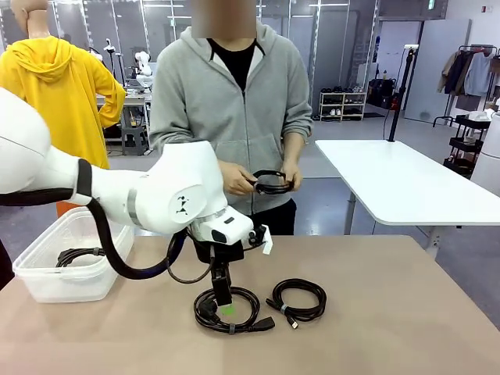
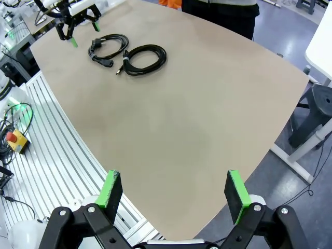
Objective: Organize and store the cables.
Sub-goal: Place the Power Cable into the Organizing box.
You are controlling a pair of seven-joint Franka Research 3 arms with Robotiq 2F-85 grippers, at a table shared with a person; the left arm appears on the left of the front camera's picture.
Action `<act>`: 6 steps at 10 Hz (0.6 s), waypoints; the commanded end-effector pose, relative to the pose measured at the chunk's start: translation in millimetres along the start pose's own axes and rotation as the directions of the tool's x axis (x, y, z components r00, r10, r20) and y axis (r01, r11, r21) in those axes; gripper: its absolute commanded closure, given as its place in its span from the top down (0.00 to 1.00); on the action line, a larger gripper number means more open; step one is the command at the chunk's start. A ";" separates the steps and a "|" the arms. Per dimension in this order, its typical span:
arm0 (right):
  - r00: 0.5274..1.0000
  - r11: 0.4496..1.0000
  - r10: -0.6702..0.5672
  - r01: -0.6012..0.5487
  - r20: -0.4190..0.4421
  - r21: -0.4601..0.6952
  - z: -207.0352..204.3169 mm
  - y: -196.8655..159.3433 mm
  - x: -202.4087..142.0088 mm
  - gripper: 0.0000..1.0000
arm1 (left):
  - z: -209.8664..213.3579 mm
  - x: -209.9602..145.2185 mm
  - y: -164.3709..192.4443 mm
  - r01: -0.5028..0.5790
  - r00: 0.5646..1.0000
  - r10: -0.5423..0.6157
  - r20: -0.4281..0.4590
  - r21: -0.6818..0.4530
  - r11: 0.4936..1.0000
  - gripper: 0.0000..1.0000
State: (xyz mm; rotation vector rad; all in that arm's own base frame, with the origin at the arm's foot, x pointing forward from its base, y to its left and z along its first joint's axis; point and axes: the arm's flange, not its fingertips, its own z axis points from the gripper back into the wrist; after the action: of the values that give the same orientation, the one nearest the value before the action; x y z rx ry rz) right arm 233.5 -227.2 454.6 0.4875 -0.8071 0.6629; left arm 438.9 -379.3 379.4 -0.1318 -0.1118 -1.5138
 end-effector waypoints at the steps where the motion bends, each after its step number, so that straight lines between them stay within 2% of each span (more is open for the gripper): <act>1: 1.000 1.000 -0.009 0.009 0.005 0.002 0.8 0.5 1.3 1.00 | -4.7 12.5 8.0 0.075 0.995 -0.073 -0.075 0.021 0.997 1.00; 4: 1.000 1.000 -0.009 0.009 0.005 0.002 0.8 0.5 1.3 1.00 | -26.7 11.9 6.0 0.160 0.983 -0.162 -0.086 -0.023 0.987 1.00; 6: 1.000 1.000 -0.009 0.009 0.005 0.002 0.8 0.5 1.3 1.00 | -40.4 16.9 4.8 0.141 0.986 -0.146 -0.084 -0.061 0.988 1.00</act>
State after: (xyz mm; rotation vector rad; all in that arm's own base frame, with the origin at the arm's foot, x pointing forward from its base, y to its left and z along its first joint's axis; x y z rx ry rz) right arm 233.3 -227.4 454.7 0.4865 -0.8066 0.6621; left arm 439.0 -397.7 340.9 -0.0878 -0.0381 -1.6589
